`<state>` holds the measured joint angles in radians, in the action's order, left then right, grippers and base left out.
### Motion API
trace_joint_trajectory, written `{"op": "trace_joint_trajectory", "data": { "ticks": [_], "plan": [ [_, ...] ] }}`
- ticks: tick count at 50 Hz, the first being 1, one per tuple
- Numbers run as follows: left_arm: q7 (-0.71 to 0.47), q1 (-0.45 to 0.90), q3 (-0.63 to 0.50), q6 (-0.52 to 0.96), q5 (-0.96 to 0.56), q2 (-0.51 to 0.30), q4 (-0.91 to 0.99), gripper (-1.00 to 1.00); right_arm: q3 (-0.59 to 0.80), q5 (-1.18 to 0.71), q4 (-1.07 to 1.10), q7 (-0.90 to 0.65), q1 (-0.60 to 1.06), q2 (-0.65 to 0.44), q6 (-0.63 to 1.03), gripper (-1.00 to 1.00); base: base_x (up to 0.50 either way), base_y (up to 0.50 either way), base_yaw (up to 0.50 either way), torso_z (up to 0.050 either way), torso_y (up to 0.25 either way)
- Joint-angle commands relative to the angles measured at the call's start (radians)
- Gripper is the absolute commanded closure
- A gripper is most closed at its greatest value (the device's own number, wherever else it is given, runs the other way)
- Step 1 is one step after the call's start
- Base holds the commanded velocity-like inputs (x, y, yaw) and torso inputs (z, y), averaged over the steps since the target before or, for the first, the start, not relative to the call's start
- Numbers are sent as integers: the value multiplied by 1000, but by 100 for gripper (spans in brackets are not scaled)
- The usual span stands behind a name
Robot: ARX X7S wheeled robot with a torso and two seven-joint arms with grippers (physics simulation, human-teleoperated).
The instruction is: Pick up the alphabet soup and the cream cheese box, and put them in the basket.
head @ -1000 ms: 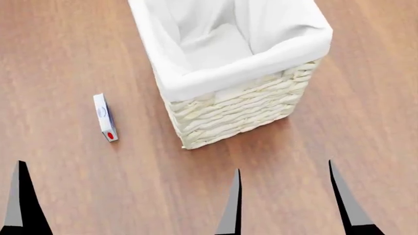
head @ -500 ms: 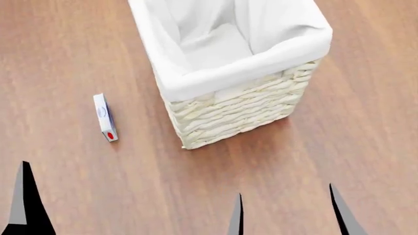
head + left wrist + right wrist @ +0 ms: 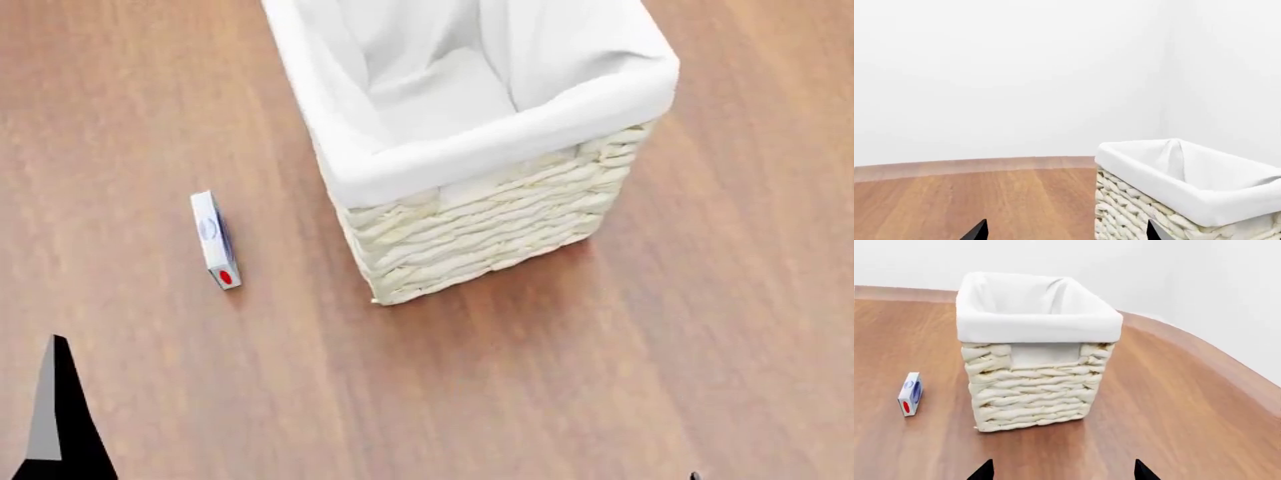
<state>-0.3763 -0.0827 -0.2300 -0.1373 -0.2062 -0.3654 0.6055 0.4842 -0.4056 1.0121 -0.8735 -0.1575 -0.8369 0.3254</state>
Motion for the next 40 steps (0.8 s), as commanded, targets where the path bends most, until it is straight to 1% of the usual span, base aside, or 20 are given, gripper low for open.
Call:
{"op": "trace_joint_trajectory", "data": {
  "ticks": [1,20,28,40],
  "plan": [
    [0,0,-3,-7,-6,-1,-5,-100,32,-69,-22,-55,-41,-45,-15,-100,0,0,0,0,0],
    [-3,3,-13,-12,-3,-2,-19,-100,39,-91,-54,-79,-106,-59,-35,-100,0,0,0,0,0],
    [-2,3,-15,-18,-10,-3,-26,-100,28,-114,-97,-81,-137,-54,-74,-100,0,0,0,0,0],
    [-5,3,-12,-21,-17,-8,-24,-100,31,-141,-133,-75,-144,-42,-84,-100,0,0,0,0,0]
  ]
}}
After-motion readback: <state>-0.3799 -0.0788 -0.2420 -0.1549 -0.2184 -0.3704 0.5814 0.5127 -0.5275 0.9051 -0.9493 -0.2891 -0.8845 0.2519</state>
